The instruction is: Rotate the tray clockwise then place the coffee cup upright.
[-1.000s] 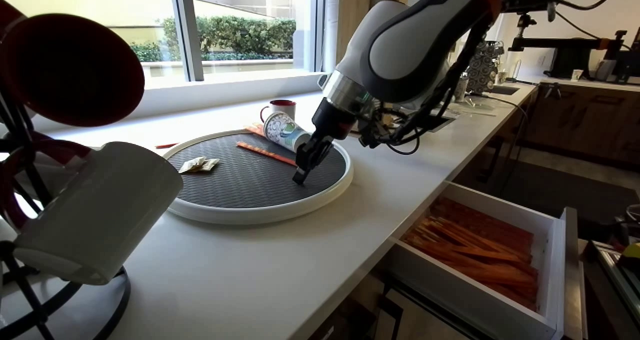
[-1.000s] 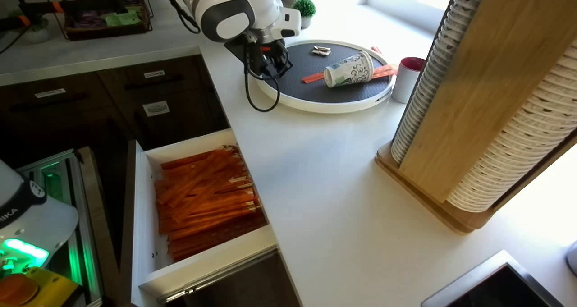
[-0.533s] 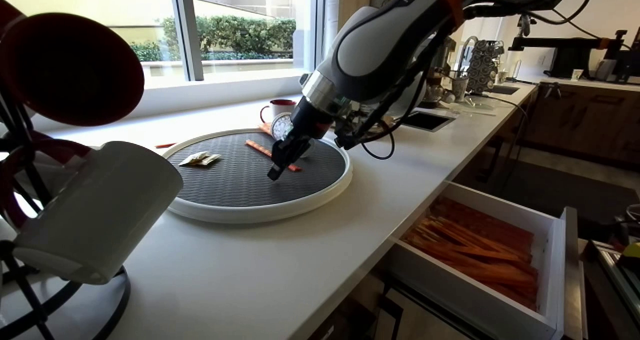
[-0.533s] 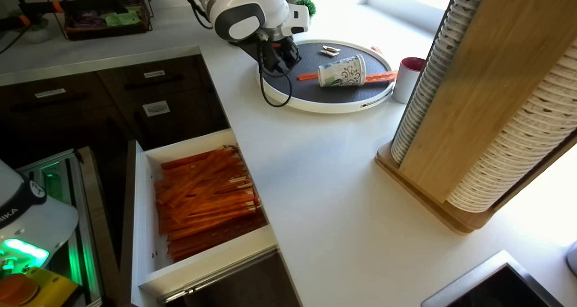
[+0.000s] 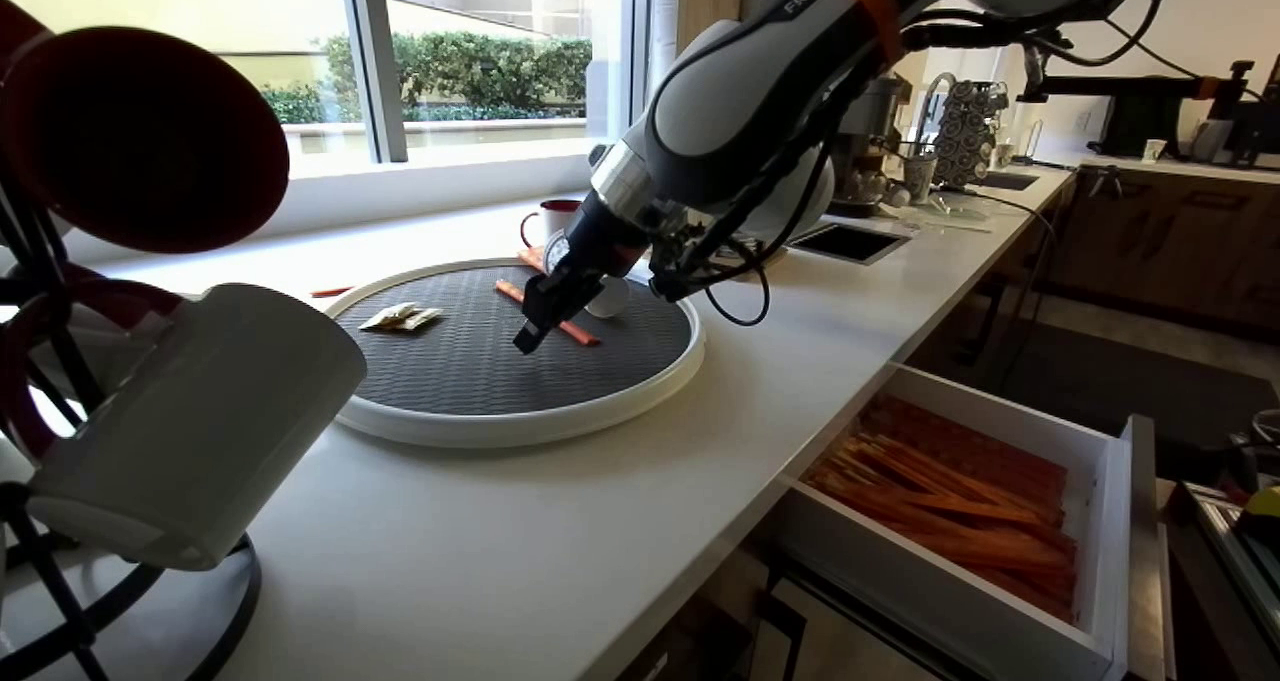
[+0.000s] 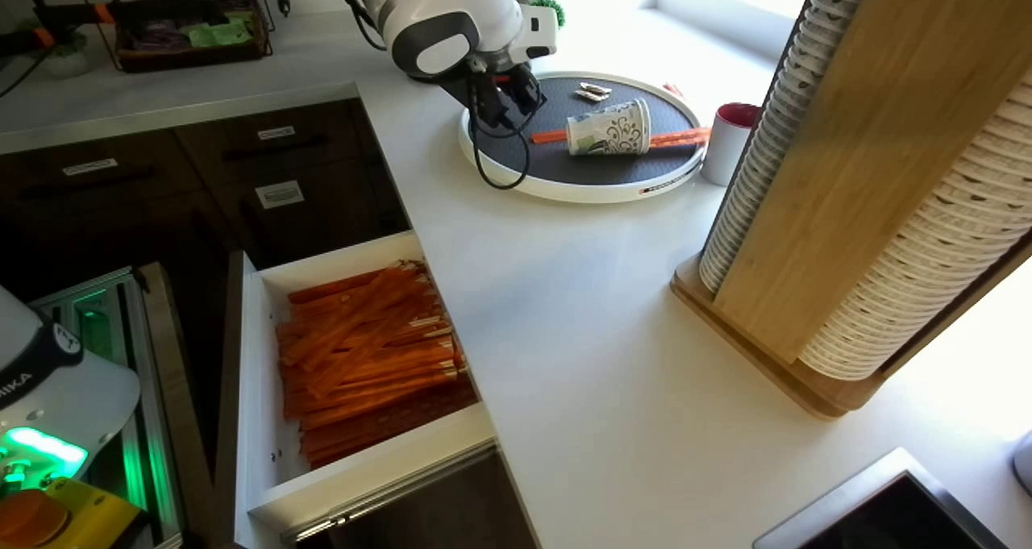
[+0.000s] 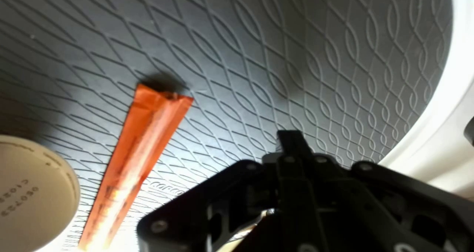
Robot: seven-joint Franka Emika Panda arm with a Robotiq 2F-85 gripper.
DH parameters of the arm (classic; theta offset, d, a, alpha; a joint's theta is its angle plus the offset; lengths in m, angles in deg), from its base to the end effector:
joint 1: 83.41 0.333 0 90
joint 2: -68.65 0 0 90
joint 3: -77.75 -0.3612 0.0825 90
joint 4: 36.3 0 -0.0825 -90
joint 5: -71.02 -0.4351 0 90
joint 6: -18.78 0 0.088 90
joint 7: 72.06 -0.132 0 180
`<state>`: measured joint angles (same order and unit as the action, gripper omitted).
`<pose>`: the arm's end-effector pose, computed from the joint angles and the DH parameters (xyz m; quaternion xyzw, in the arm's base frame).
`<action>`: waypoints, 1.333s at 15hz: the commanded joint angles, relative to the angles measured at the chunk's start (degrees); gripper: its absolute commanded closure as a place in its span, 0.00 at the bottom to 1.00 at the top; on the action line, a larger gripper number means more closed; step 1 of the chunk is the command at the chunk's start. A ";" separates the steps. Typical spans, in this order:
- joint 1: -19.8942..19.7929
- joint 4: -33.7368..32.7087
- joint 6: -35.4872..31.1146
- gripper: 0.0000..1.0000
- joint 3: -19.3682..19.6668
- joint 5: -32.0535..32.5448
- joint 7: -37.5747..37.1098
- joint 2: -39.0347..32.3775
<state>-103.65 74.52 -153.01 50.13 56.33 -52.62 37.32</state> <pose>0.7331 0.0473 0.2690 -0.9492 -0.0431 -0.2828 0.1311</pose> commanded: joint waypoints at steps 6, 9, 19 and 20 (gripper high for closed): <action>1.22 3.12 2.20 1.00 2.87 0.71 -1.45 4.15; 1.11 4.63 4.06 1.00 3.14 -0.53 -2.03 6.80; 7.23 12.07 21.30 1.00 12.32 -4.63 -6.05 20.33; 8.65 12.92 21.63 1.00 14.69 -3.03 -7.41 21.38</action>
<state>-99.44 82.93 -133.72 58.38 51.41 -56.31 53.56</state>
